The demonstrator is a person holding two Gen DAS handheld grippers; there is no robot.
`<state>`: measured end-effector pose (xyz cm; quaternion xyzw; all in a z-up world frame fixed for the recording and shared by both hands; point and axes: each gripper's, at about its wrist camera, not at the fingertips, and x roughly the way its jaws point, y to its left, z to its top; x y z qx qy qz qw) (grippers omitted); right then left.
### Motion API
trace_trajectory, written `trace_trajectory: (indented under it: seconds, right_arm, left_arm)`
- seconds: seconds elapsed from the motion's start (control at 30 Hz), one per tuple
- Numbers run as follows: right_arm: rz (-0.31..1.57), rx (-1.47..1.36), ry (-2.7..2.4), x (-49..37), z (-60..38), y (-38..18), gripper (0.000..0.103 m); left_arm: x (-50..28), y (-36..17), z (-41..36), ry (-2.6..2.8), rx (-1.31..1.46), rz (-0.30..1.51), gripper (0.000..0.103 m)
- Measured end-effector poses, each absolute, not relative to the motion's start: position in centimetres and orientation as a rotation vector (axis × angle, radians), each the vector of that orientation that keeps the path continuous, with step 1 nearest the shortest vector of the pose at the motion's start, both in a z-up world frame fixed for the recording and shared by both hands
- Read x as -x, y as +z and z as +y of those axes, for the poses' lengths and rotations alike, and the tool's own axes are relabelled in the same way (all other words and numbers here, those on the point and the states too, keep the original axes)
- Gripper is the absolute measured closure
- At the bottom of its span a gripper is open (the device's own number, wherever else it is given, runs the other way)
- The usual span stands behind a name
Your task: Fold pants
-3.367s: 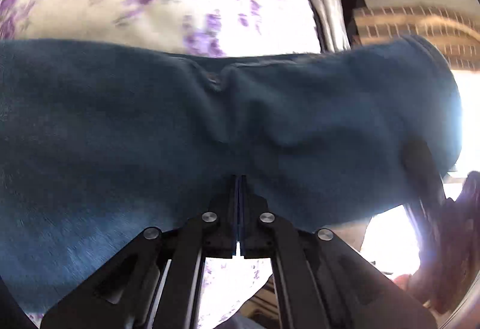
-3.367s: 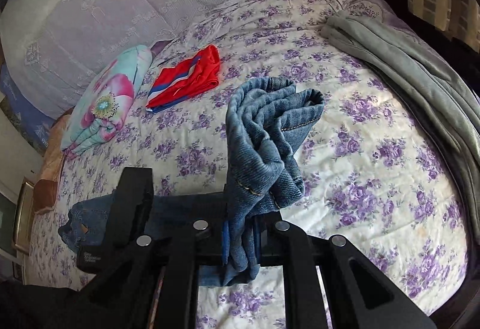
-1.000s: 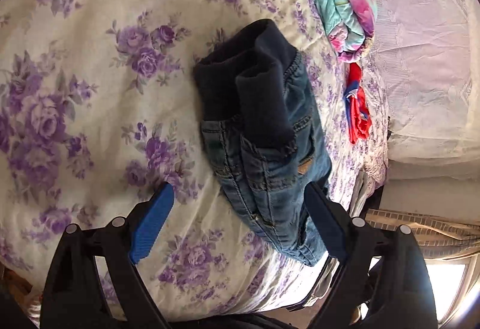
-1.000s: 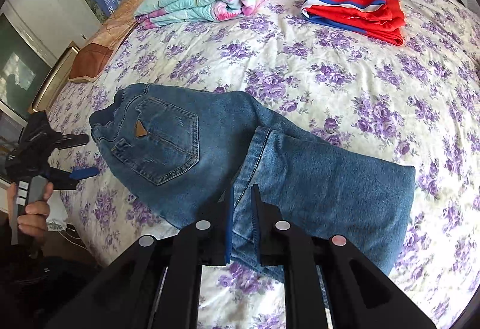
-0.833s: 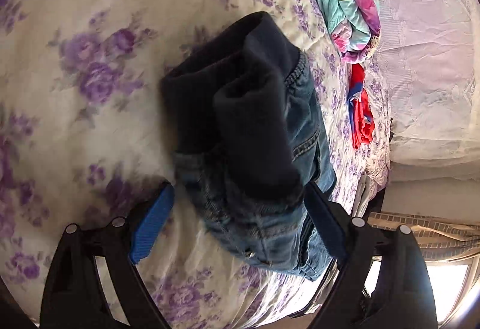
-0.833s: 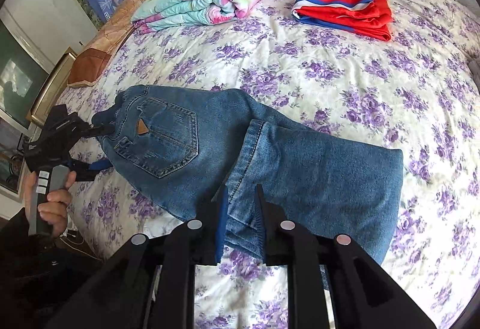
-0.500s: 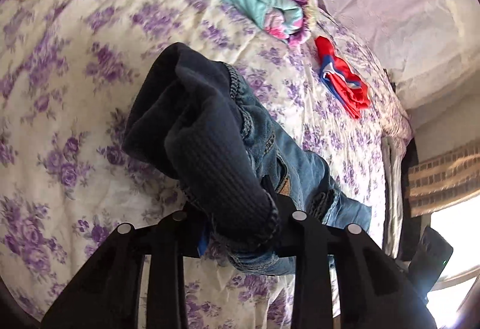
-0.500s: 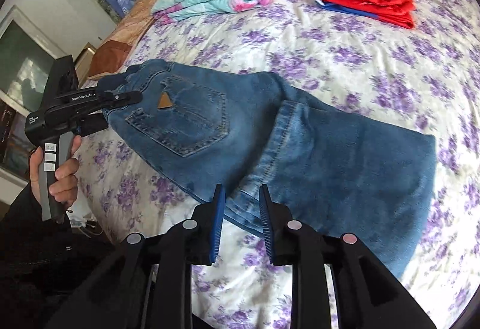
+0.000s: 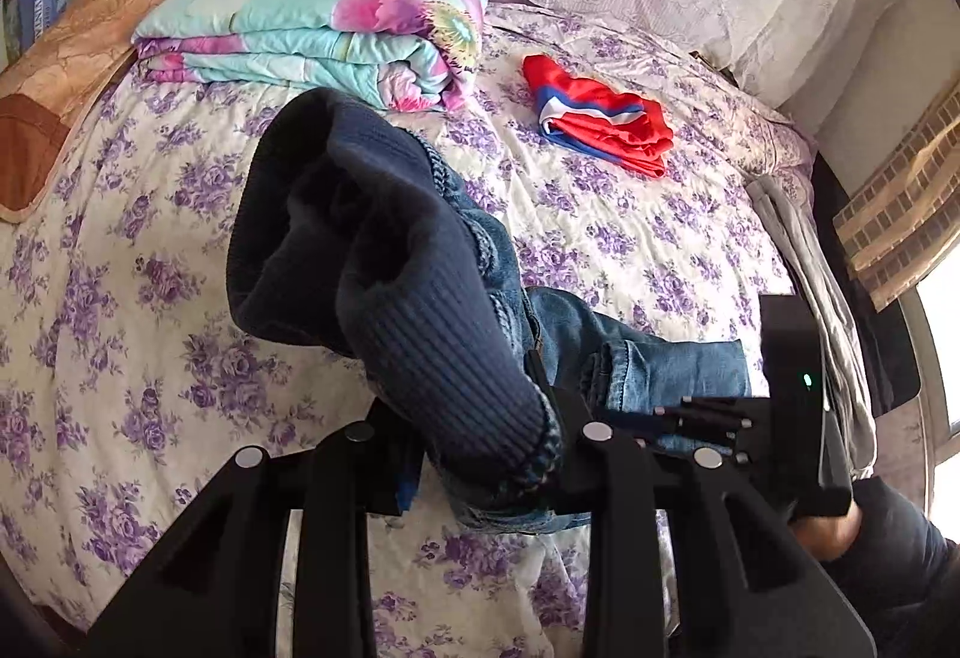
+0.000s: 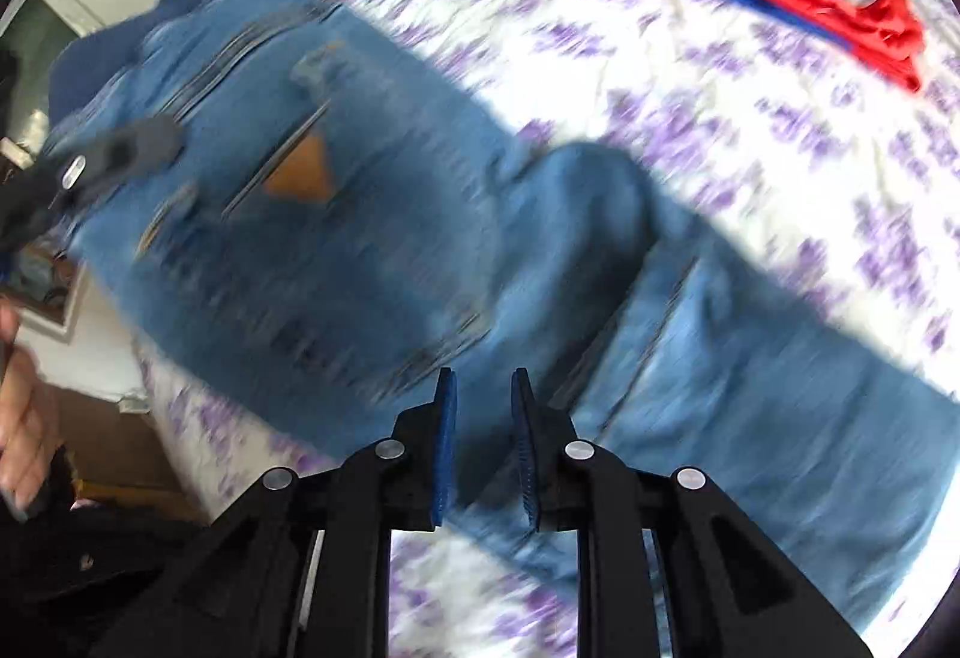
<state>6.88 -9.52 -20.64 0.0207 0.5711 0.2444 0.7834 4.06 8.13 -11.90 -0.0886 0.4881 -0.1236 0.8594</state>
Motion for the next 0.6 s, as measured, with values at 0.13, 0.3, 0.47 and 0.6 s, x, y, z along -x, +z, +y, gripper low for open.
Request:
trace_trajectory:
  seconds: [0.13, 0.3, 0.47, 0.6]
  right_arm:
    - [1.266, -0.110, 0.532, -9.0, -9.1, -23.9, 0.086]
    - [1.187, -0.214, 0.544, -7.5, -13.0, -20.3, 0.086]
    - [1.033, -0.199, 0.304, -3.8, -24.0, -14.1, 0.083]
    - [1.015, -0.230, 0.112, -0.1, -31.9, -13.2, 0.083]
  left_arm:
    - [-3.9, -10.8, 5.5, -0.273, 0.083, 1.016, 0.075]
    - [-3.0, -9.5, 0.3, -0.317, -0.126, 0.994, 0.075]
    - [-2.6, -9.9, -6.0, -0.426, -0.277, 0.980, 0.074]
    - [-2.1, -12.9, -12.9, -0.566, -0.396, 1.001, 0.073]
